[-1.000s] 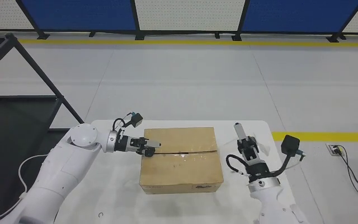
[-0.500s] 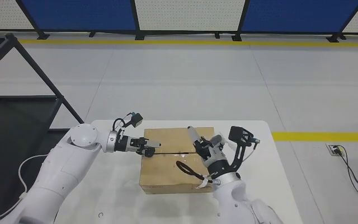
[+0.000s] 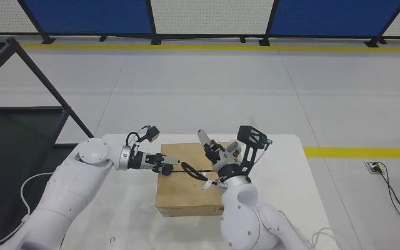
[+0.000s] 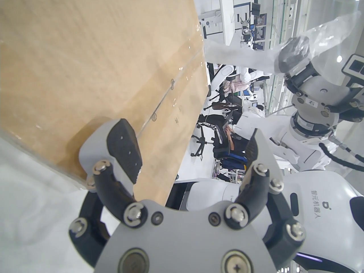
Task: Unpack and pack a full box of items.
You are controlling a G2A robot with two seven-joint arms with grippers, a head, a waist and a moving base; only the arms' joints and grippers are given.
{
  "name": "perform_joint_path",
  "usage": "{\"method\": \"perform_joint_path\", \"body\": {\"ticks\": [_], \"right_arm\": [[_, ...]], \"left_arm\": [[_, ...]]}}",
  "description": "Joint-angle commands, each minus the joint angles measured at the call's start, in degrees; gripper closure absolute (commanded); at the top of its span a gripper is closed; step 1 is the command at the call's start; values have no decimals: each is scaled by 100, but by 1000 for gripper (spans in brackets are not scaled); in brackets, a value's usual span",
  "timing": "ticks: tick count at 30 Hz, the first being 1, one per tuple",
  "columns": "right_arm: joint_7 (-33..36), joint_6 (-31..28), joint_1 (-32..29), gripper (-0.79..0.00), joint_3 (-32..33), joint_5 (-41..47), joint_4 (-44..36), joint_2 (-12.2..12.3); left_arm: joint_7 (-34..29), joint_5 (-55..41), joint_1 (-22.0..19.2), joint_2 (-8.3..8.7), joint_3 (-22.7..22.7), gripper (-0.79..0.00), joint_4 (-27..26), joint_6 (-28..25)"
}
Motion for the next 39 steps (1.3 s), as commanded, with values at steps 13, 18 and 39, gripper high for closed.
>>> {"method": "perform_joint_path", "body": {"ticks": [13,18,39], "right_arm": [[192,21,155,-785,-58,-49,311,-265],[234,-252,151,-785,-51,-155,254,-325],[260,-598,122,-785,-10,-422,219,-377]], "left_arm": [[0,0,0,0,0,-785,0,0],[0,0,0,0,0,-785,0,0],[0,0,0,0,0,-785,0,0]]}}
